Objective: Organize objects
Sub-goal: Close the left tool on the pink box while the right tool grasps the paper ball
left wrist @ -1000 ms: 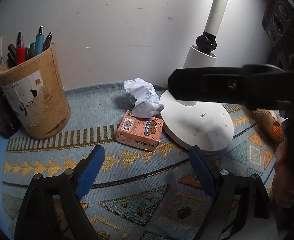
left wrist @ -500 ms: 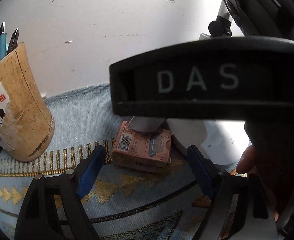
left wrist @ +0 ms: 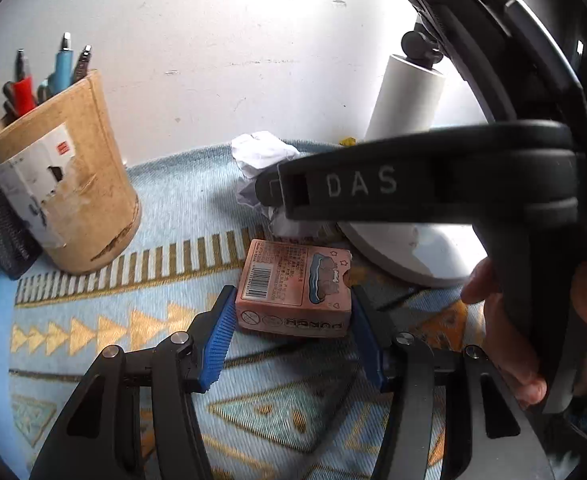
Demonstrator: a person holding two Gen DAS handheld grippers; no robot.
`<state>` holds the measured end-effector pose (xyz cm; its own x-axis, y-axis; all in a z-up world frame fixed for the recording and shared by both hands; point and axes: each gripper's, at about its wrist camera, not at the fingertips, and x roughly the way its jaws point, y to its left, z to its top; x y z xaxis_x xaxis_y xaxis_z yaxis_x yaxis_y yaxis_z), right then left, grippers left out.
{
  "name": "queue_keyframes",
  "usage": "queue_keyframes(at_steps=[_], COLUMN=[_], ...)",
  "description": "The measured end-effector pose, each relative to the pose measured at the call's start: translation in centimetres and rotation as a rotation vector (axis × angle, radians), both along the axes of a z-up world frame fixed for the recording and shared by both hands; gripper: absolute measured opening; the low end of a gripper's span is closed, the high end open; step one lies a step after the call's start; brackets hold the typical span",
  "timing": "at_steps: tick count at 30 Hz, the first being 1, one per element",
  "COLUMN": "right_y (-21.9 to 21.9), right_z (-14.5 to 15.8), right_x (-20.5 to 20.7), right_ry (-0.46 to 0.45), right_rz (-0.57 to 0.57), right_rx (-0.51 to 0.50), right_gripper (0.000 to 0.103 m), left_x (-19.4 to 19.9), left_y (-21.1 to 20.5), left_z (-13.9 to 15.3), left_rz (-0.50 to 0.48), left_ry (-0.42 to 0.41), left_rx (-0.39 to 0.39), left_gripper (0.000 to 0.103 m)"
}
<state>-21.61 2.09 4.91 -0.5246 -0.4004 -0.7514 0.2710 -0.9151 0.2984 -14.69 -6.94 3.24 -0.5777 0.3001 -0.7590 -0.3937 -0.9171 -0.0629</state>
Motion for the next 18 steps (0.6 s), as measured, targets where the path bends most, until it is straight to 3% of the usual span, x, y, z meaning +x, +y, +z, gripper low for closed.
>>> queue_keyframes(at_steps=[7,10,15,18], right_y=[1.3,3.4,8.9,13.2], right_z=[5.3,7.0,7.4,5.7], right_x=[7.4,12.1,20.0,23.7], right_ry=[0.101,0.121,0.110,0.068], right_rz=[0.064,0.070,0.039,-0.004], right_rx=[-0.061,-0.042,0.033,0.071], right_gripper=[0.037,0.037,0.038,0.038], left_x=[7.7,11.6,17.2,19.3], left_y=[-1.1,-0.4,2.3,5.0], left_z=[3.6,4.9,4.7,3.2], left_rz=[0.009,0.005,0.028,0.128], left_ry=[0.056,0.089,0.104,0.084], left_rx=[0.048,0.074,0.107,0.110], left_gripper=[0.052,0.052,0.052,0.052])
